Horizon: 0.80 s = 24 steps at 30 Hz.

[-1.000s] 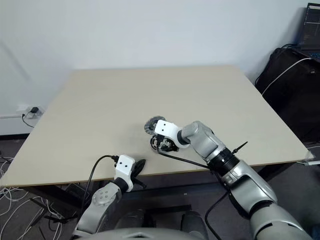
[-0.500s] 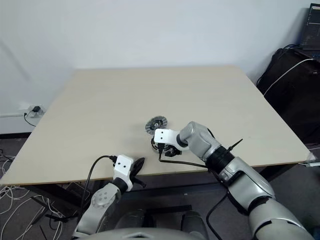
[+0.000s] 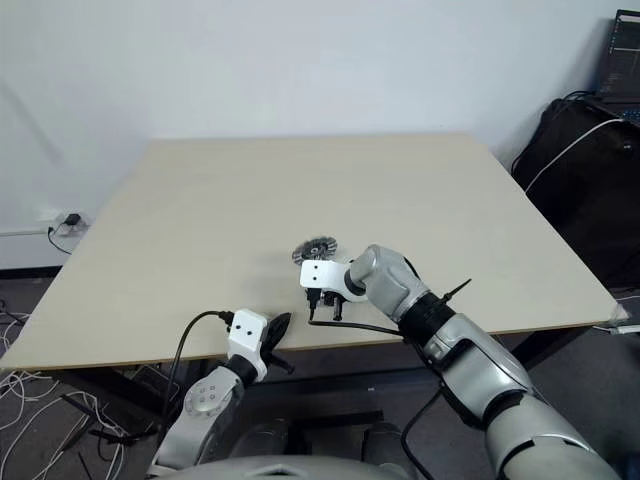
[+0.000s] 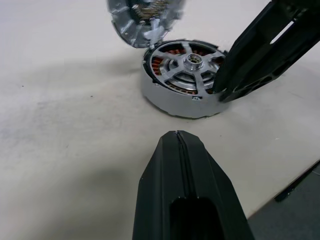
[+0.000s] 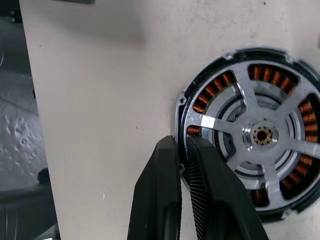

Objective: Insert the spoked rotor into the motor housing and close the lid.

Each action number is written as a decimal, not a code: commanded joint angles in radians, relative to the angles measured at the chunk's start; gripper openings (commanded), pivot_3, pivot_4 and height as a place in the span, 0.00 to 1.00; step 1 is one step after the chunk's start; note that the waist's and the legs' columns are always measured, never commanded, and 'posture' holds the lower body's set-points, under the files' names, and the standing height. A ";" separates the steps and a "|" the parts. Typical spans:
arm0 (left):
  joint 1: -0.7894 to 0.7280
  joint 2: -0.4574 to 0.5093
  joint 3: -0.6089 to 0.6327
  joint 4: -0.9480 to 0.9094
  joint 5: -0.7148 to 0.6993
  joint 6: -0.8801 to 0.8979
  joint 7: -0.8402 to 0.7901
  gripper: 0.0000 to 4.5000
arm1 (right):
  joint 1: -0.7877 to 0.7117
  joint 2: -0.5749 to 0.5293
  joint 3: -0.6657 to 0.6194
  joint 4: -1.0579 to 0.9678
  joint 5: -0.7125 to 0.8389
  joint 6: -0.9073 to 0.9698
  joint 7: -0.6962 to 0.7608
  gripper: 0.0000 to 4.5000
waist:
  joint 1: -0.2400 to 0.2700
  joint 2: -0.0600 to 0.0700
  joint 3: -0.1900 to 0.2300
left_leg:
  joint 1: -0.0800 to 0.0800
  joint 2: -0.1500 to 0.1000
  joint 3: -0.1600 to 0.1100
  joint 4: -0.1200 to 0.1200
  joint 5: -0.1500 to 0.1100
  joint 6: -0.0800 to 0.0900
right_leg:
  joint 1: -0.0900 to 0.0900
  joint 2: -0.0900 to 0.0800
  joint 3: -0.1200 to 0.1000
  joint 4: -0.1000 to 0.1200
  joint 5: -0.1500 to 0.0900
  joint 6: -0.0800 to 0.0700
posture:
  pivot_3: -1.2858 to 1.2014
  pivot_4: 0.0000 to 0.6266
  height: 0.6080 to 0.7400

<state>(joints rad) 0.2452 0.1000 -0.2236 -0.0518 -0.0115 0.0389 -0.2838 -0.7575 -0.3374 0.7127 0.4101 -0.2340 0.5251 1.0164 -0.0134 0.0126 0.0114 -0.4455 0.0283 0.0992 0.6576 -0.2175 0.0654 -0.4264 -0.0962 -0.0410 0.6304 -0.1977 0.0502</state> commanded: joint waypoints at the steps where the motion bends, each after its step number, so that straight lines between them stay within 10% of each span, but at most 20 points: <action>1: -0.011 -0.007 0.003 -0.016 -0.009 -0.022 0.002 0.00 | -0.002 0.003 -0.043 0.011 -0.013 0.006 -0.031 0.00 | 0.000 0.000 0.000 | 0.000 0.000 0.000 0.000 0.000 0.000 | 0.000 0.000 0.000 0.000 0.000 0.000 | 0.52 0.00 1.00; 15: -0.002 -0.020 -0.013 -0.036 -0.005 -0.004 0.004 0.00 | 0.177 0.023 -0.332 -0.465 0.162 0.555 -0.154 0.00 | 0.005 0.000 0.001 | -0.003 0.001 0.002 -0.001 0.000 0.000 | -0.003 -0.001 -0.001 -0.002 0.001 -0.003 | 0.52 0.00 1.00; 24: -0.010 -0.016 -0.021 -0.039 -0.007 0.016 -0.007 0.00 | 0.249 0.241 -0.519 -0.591 0.214 0.860 -0.442 0.00 | 0.001 0.001 0.001 | -0.003 0.002 0.002 -0.002 0.000 0.000 | -0.003 0.000 -0.001 -0.002 0.001 -0.002 | 0.52 0.00 1.00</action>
<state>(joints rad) 0.2499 0.0841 -0.2418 -0.0510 -0.0112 0.0591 -0.2863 -0.4866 -0.1086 0.2490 -0.1279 -0.0270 1.3738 0.6287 -0.0122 0.0133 0.0128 -0.4482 0.0298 0.1010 0.6558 -0.2176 0.0651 -0.4298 -0.0964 -0.0421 0.6289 -0.1967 0.0483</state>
